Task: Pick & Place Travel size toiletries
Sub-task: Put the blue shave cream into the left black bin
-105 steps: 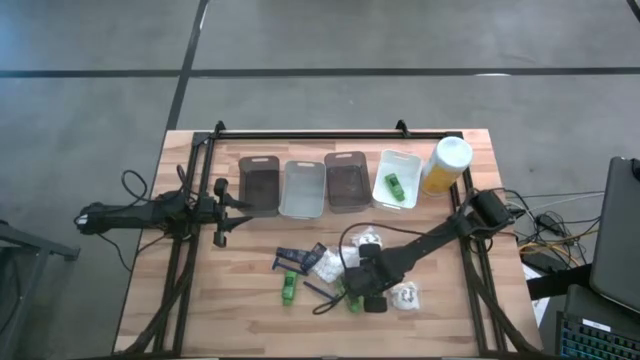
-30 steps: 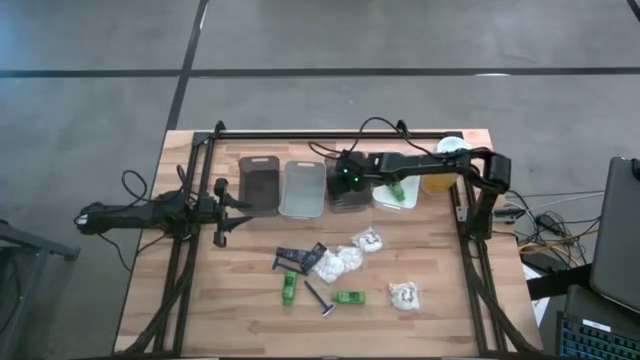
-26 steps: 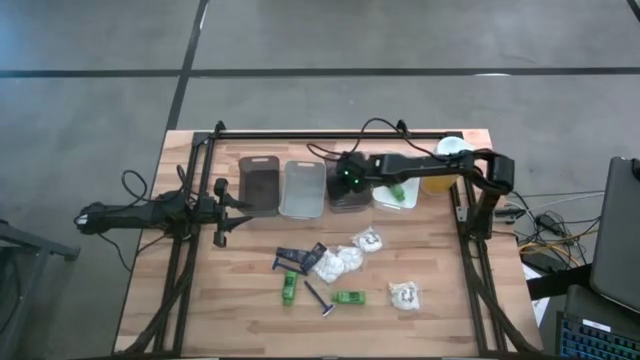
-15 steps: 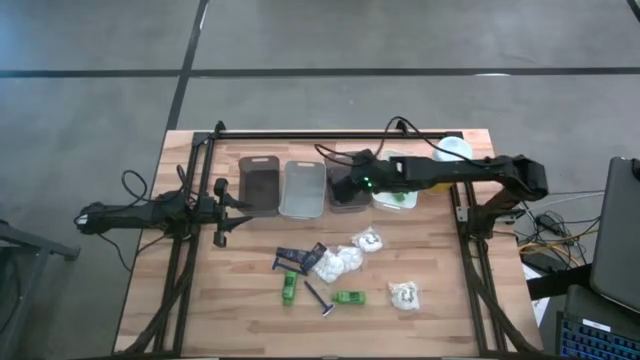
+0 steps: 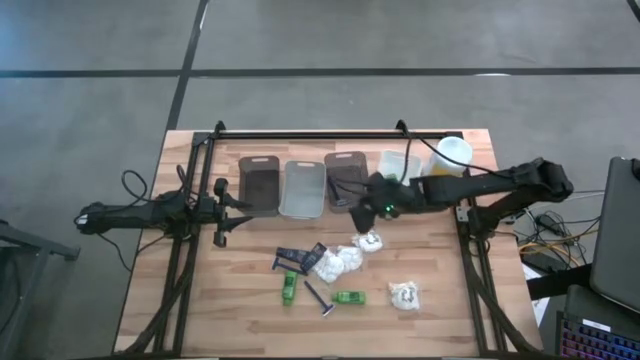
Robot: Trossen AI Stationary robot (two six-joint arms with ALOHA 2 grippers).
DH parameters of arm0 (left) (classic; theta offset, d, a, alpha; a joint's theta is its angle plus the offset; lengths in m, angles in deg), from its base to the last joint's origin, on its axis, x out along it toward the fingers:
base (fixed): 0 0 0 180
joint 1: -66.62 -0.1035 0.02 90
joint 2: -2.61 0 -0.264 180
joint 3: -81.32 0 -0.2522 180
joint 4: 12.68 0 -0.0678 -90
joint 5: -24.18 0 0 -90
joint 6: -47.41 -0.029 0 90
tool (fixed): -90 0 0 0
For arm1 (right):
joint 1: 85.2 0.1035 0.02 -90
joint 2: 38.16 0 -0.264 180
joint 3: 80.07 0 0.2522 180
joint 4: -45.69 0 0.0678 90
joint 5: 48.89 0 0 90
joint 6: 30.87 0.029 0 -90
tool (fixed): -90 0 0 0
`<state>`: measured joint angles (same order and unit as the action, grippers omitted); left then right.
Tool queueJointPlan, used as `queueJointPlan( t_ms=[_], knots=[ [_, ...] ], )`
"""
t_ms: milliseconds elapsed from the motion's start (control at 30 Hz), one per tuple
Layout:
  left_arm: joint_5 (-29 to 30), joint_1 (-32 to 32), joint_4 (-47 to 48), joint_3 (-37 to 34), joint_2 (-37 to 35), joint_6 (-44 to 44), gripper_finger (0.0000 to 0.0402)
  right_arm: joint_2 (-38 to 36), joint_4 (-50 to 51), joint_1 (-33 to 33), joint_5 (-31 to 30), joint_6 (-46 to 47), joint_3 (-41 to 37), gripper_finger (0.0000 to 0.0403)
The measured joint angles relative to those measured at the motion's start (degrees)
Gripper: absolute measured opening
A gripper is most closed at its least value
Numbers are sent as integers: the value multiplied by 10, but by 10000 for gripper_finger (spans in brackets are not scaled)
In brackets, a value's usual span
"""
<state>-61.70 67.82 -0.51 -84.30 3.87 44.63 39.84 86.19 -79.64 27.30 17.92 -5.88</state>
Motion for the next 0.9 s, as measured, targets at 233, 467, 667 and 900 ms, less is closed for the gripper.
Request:
queueJointPlan(
  t_ms=[233, 467, 667, 900],
  knots=[
    [0, 0, 0, 0, 0, 0, 155, -8, -9, 81, -12, 5, -18, 224],
    [0, 0, 0, 0, 0, 0, 155, -8, -7, 116, -11, -2, -27, 212],
    [0, 0, 0, 0, 0, 0, 155, -12, -29, 123, 5, -20, -3, 211],
    [0, 0, 0, 0, 0, 0, 155, -14, -30, 127, -31, -82, 45, 223]
  ],
)
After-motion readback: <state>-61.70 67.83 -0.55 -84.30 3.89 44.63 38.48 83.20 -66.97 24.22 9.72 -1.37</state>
